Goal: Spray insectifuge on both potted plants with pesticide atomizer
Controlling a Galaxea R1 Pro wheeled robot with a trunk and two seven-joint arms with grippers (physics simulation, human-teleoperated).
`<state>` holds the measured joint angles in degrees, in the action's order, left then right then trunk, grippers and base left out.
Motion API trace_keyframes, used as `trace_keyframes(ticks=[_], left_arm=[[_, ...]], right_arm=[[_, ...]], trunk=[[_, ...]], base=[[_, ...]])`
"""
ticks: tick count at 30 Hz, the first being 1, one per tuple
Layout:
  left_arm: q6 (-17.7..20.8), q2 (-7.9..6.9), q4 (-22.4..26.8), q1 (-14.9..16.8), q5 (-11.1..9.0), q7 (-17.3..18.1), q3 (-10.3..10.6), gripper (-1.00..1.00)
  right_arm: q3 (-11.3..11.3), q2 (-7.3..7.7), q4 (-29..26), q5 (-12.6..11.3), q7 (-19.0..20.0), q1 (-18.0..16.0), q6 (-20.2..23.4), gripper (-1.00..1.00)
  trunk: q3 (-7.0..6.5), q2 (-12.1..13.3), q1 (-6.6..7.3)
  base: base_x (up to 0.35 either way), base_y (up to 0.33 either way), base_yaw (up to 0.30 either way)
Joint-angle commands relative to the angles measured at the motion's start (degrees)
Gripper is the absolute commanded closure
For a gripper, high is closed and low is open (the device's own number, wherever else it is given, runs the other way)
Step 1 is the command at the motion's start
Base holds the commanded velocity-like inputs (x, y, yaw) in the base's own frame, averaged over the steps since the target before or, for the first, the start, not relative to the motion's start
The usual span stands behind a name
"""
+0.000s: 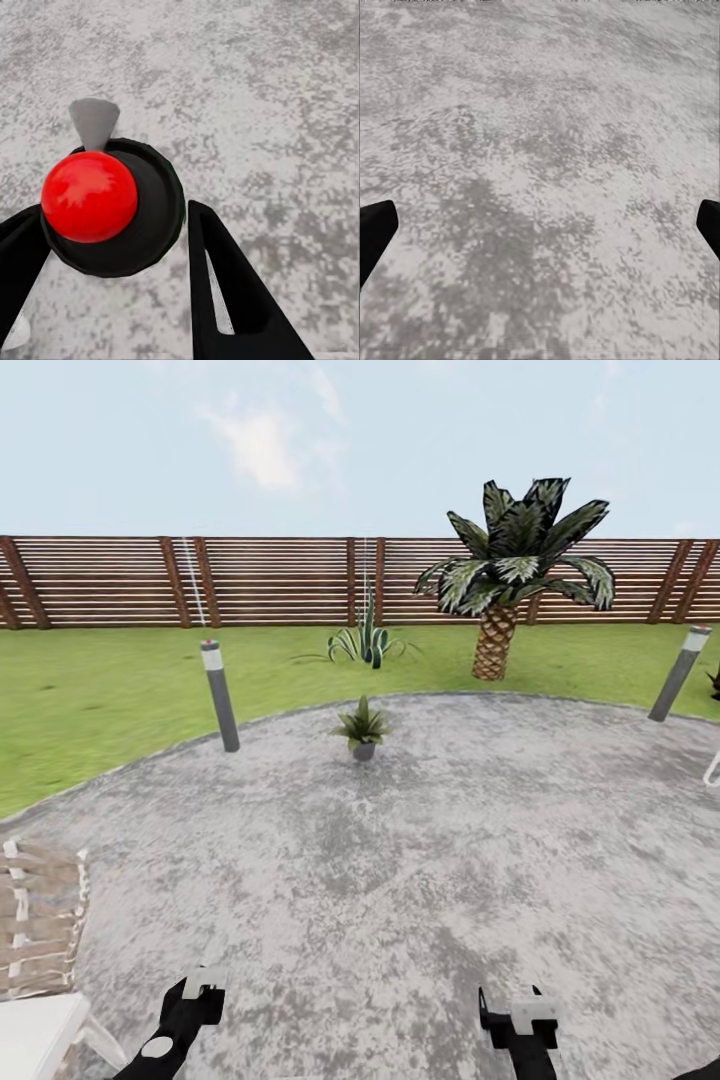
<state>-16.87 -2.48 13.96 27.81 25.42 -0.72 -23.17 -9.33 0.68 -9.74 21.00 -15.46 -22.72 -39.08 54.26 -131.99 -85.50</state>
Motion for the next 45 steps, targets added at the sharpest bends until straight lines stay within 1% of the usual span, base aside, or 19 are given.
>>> trace_keyframes(ticks=[1, 45], left_arm=[[-0.3, 0.02, -0.1, 0.1, 0.6, -0.1, -0.4, 1.00], [-0.3, 0.02, -0.1, 0.1, 0.6, -0.1, -0.4, 1.00]], right_arm=[[-0.2, 0.01, 0.1, 0.6, -0.4, 0.0, -0.1, -1.00], [-0.2, 0.11, 0.1, 0.6, -0.4, 0.0, -0.1, -1.00]], trunk=[[0.05, 0.0, -0.02], [0.05, 0.0, -0.02]], base=[[0.338, 0.000, 0.000], [0.338, 0.000, 0.000]])
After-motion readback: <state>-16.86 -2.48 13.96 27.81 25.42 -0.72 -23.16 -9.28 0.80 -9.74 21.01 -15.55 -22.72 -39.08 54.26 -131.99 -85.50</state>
